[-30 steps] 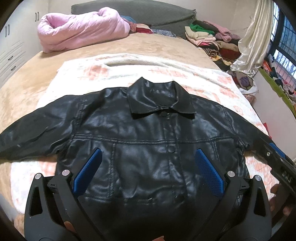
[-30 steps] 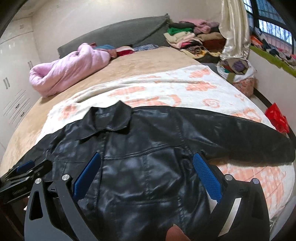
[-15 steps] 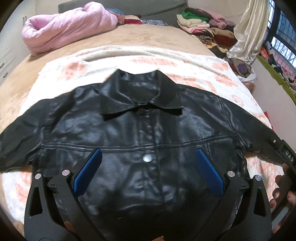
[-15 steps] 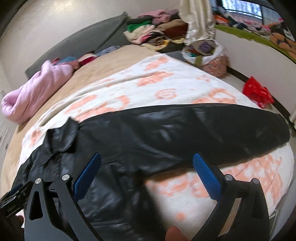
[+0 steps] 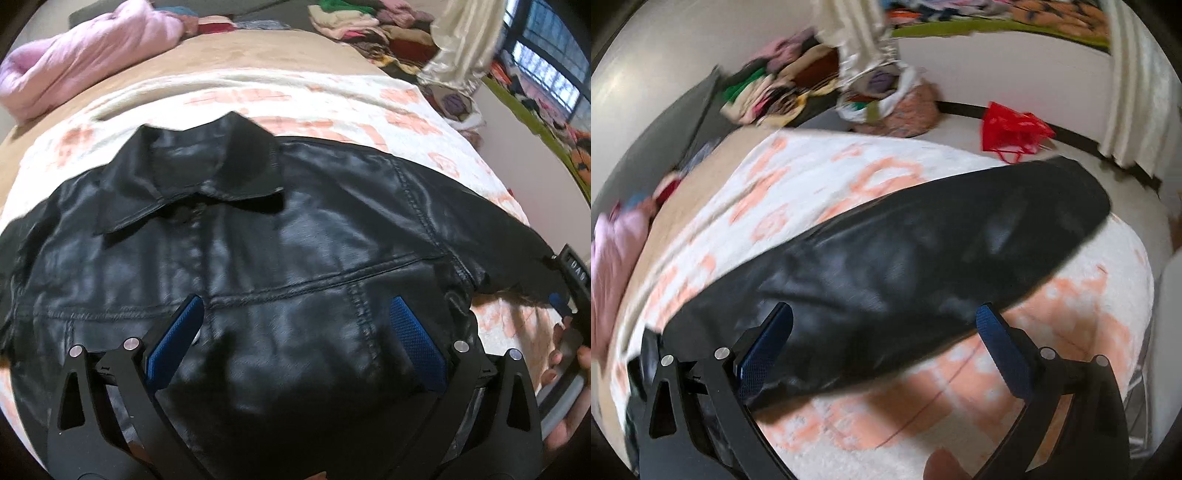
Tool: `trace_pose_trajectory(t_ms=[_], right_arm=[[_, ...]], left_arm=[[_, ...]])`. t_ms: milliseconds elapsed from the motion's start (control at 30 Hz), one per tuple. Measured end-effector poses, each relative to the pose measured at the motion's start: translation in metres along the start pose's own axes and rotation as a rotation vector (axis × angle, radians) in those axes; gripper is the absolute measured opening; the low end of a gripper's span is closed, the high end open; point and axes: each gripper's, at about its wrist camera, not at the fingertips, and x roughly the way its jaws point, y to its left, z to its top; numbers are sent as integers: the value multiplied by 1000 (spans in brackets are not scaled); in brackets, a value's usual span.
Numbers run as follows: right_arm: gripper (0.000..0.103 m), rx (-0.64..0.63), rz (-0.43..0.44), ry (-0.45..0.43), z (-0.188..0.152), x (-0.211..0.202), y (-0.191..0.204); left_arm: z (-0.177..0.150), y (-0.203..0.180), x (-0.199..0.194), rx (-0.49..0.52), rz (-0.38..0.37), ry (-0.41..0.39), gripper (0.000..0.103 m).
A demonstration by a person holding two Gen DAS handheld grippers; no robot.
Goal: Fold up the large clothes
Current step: 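Grasp the jacket sleeve cuff with the right gripper and lift it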
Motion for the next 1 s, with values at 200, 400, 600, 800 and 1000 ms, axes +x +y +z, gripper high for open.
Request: trace_pose_trajectory(t_ms=[200, 400, 600, 800, 1000], right_arm=[[99, 265, -59, 32, 7, 17, -52], [99, 475, 45, 70, 20, 43, -85], [82, 540, 106, 46, 35, 59, -89], [20, 511, 186, -31, 41, 50, -85], [9, 371, 405, -154, 50, 17, -56]], left_arm=[[20, -15, 10, 34, 9, -3, 95], [25, -11, 15, 11, -6, 2, 95], [23, 3, 14, -44, -1, -16, 95], [23, 4, 5, -74, -36, -39, 95], [23, 7, -9, -69, -33, -55, 95]])
